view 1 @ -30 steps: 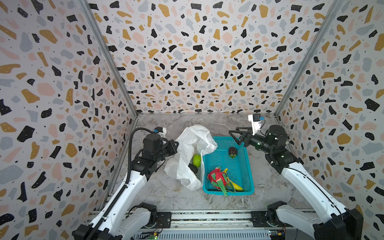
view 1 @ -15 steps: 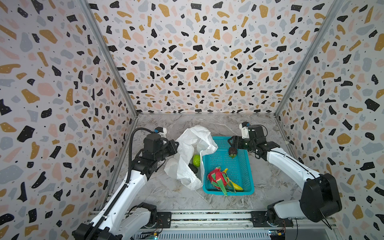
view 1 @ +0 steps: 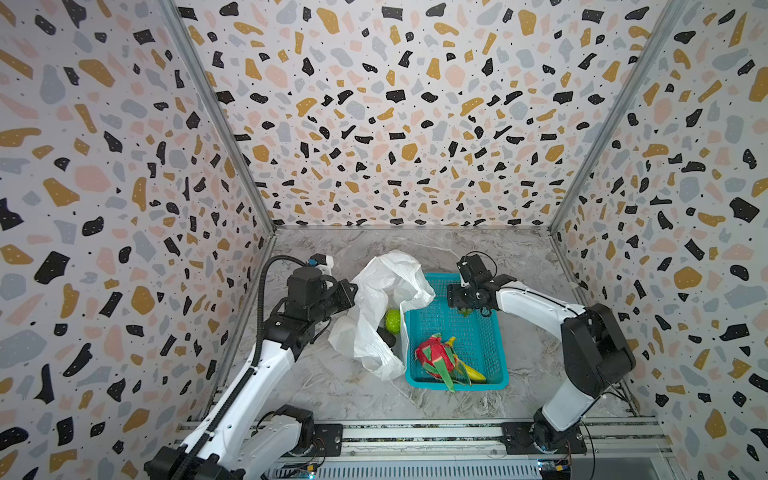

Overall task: Place the fruits into the plastic bag
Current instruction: 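Lower the right gripper onto the dark avocado in the basket and grasp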

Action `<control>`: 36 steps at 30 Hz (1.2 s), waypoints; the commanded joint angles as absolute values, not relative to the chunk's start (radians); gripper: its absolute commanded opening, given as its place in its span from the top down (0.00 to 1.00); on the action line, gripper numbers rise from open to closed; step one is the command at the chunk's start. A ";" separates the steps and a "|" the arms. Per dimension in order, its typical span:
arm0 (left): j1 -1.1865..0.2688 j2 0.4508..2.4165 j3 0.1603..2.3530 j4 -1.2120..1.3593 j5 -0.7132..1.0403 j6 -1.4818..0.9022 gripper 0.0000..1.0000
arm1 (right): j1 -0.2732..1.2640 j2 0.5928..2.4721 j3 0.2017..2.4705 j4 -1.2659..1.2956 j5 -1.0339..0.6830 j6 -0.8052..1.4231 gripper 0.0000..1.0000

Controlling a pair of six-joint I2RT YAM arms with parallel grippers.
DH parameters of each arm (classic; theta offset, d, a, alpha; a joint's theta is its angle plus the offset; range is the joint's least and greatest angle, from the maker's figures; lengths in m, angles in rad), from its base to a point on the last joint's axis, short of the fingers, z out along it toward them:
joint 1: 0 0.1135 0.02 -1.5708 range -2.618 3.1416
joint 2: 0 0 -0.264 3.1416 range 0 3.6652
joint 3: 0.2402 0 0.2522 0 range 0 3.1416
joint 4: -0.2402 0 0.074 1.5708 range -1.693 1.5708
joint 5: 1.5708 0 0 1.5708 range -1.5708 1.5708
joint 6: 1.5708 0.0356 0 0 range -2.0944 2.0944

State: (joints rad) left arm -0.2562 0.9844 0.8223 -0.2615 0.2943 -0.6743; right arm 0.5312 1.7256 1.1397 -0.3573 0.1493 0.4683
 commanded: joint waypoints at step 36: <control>-0.253 0.976 0.802 -0.232 0.295 -0.675 1.00 | 0.631 1.658 1.075 -0.268 0.052 0.519 0.28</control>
